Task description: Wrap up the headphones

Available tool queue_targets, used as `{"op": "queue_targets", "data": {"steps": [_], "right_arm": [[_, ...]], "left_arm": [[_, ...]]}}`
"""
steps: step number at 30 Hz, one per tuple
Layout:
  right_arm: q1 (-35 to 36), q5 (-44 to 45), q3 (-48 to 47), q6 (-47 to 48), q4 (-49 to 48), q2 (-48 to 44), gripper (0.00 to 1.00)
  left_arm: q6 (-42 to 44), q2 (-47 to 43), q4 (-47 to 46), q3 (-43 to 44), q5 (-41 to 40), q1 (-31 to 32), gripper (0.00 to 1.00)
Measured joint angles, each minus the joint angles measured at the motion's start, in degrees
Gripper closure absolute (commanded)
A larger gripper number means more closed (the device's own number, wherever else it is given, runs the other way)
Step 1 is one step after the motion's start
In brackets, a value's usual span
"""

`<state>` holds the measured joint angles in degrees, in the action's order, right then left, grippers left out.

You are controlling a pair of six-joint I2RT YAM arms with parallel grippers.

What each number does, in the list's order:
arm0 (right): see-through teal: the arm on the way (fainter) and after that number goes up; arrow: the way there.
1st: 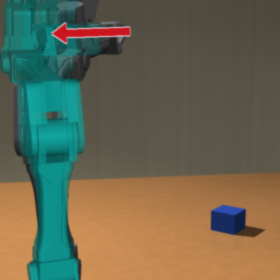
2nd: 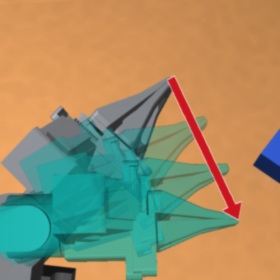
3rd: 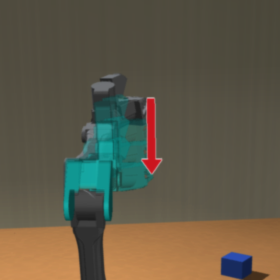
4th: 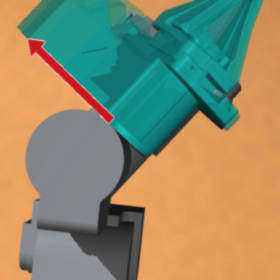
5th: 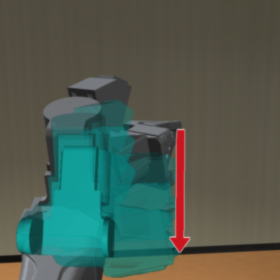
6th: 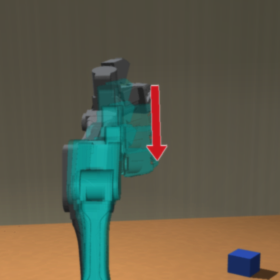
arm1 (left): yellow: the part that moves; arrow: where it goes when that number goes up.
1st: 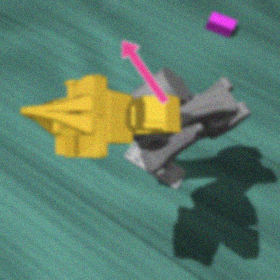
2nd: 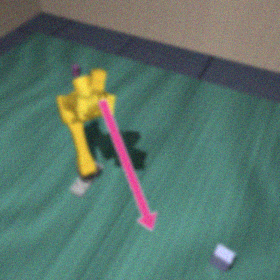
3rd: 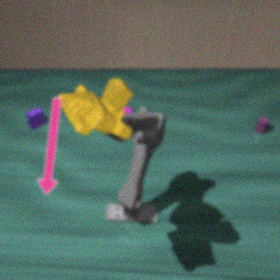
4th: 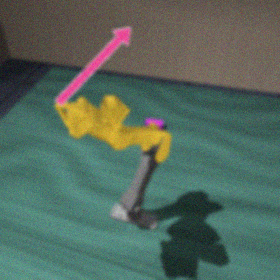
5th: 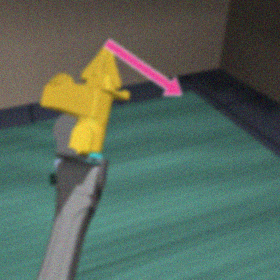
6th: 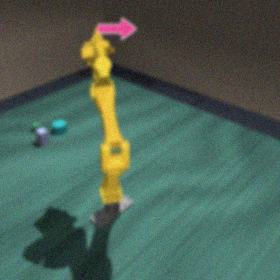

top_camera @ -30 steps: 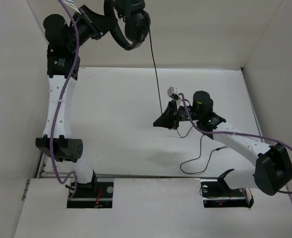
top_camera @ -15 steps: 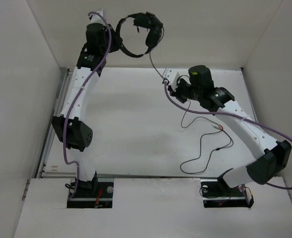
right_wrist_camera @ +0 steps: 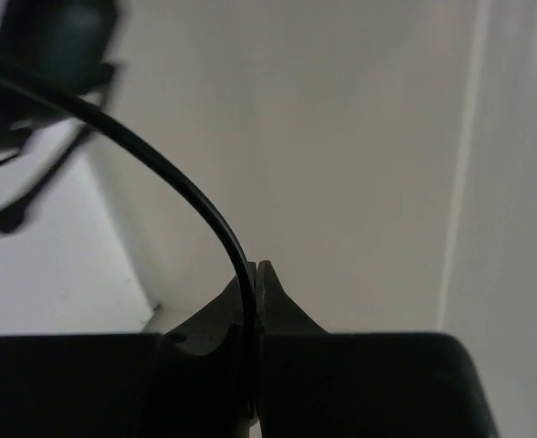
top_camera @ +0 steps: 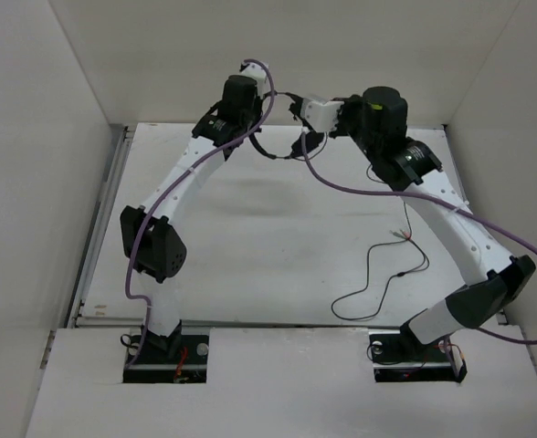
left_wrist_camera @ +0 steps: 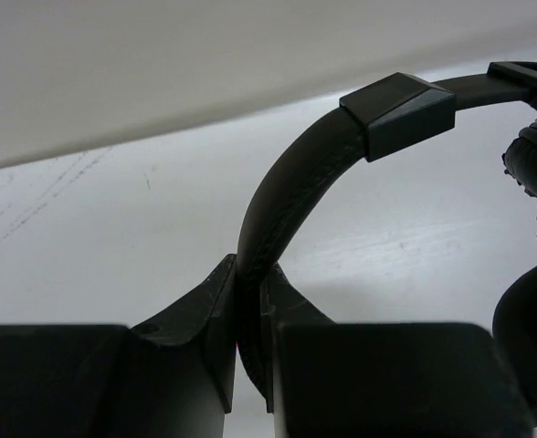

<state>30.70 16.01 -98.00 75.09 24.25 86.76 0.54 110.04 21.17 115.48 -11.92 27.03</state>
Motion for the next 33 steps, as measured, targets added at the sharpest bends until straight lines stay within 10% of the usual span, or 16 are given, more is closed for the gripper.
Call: {"op": "queue_targets", "data": {"steps": [10,33], "right_arm": [[-3.8,-6.4,0.5,2.4,-14.1,-3.1,1.0],[-20.4,-38.1,6.3,-36.4,-6.2,-0.5,1.0]], "left_arm": [[4.4,0.7,5.2,-5.9,3.3,4.0,1.0],[2.2,-13.4,-1.5,-8.7,27.9,12.7,1.0]]}}
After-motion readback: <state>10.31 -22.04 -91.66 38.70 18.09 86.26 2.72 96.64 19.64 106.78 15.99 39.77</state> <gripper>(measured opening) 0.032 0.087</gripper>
